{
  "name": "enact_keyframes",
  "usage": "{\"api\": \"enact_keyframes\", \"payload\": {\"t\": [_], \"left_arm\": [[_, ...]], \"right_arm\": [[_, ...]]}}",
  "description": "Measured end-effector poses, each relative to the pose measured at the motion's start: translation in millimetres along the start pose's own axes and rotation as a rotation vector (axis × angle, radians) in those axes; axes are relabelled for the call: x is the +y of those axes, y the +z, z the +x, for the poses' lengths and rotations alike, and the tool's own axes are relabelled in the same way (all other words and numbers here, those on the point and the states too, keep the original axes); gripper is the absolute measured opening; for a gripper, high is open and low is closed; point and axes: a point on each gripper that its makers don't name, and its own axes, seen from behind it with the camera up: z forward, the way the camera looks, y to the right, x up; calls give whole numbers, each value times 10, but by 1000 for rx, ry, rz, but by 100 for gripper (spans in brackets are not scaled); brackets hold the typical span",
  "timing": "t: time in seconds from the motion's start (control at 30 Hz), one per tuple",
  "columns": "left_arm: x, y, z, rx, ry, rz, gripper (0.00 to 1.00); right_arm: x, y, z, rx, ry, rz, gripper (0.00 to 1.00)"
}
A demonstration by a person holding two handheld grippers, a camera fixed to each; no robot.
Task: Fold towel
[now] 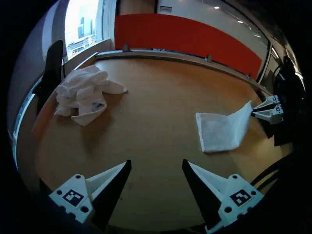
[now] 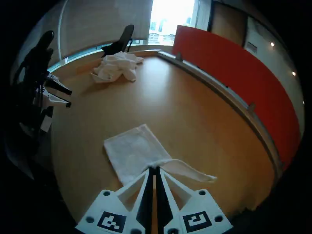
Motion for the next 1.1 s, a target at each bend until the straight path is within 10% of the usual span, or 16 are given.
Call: {"api": "enact_keyframes", "payload": {"t": [1.1], "left_arm": [[-323, -183, -67, 19, -71, 44, 97]], "right_arm": [[-612, 671, 326, -37, -66, 160, 5]]}}
